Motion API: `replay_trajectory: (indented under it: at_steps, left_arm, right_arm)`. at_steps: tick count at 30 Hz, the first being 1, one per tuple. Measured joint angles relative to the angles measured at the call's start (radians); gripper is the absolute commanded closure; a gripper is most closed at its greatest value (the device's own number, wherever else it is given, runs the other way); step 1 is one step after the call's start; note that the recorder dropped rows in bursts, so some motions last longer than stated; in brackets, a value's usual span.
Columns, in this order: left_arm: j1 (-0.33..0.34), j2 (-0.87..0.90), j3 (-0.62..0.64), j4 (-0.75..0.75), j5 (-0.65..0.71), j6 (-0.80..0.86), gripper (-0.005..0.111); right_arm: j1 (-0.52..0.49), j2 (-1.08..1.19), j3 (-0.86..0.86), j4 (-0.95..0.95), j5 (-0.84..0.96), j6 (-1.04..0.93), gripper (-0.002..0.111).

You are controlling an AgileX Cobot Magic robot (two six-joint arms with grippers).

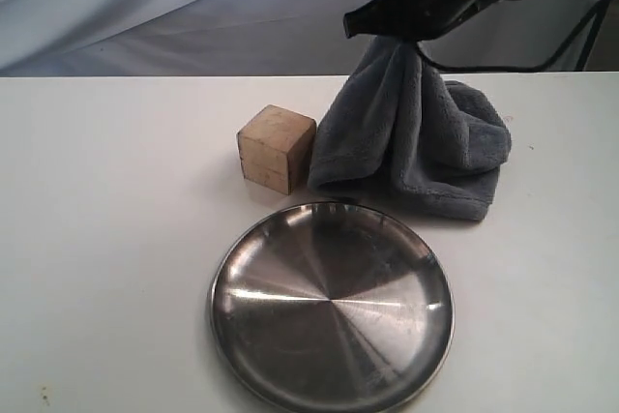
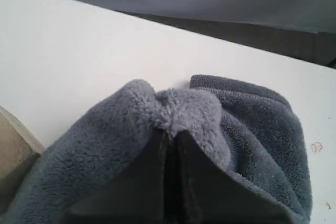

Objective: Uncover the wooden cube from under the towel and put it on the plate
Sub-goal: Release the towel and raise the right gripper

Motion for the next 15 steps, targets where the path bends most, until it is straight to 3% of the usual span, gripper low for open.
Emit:
replay_trajectory:
  at_steps: [15]
  left_arm:
    - [0.0, 0.0, 0.0, 0.0, 0.0, 0.0, 0.105]
  right_arm:
    - [0.0, 0.207, 0.0, -0.018, 0.066, 0.052, 0.108]
